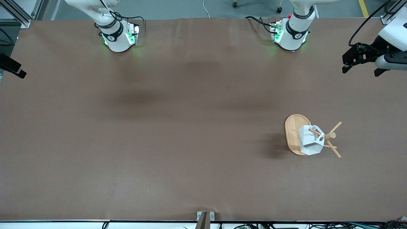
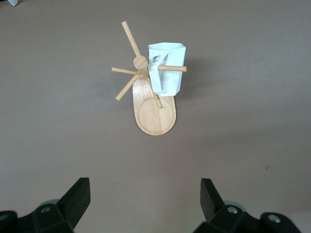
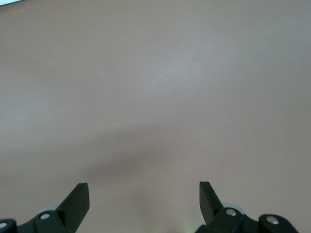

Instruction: Hang cup on rack

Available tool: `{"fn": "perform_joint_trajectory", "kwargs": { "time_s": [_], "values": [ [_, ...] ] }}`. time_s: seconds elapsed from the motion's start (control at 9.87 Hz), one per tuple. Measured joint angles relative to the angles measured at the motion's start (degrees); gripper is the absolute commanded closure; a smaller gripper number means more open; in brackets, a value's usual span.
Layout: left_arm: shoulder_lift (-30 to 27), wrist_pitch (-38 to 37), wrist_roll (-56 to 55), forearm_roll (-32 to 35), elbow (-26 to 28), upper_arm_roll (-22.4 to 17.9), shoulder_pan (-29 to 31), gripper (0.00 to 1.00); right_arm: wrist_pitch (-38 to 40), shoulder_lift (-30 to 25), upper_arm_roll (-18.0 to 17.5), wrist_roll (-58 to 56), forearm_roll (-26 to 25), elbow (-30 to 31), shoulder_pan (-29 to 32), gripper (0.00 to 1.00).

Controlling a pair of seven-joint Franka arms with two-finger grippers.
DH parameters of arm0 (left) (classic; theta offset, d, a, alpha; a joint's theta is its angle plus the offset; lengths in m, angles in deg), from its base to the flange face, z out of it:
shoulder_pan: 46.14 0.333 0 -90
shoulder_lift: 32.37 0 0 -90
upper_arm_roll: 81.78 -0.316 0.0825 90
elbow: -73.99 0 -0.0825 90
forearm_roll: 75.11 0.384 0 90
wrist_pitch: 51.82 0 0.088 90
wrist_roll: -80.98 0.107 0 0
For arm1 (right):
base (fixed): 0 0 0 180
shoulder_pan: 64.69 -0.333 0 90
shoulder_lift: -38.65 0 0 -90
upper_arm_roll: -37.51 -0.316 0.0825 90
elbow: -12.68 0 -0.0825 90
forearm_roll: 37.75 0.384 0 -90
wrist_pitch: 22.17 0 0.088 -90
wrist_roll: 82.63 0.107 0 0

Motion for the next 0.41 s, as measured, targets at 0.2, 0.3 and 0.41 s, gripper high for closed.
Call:
{"fn": "perform_joint_trajectory", "kwargs": {
  "time_s": [0.2, 0.3, 0.41],
  "values": [
    [1.0, -0.5, 0.0, 0.0, -0.2, 0.0, 0.1, 0.0, 0.0, 0.0, 0.0, 0.0, 0.0, 0.0, 0.0, 0.0],
    [1.8, -1.3, 0.0, 0.0, -1.0, -0.1, 0.1, 0.0, 0.1, 0.0, 0.0, 0.0, 0.0, 0.0, 0.0, 0.0],
    [2.4, -1.6, 0.0, 0.0, -1.6, -0.1, 0.2, 0.0, 0.2, 0.0, 0.0, 0.0, 0.0, 0.0, 0.0, 0.0]
  ]
}}
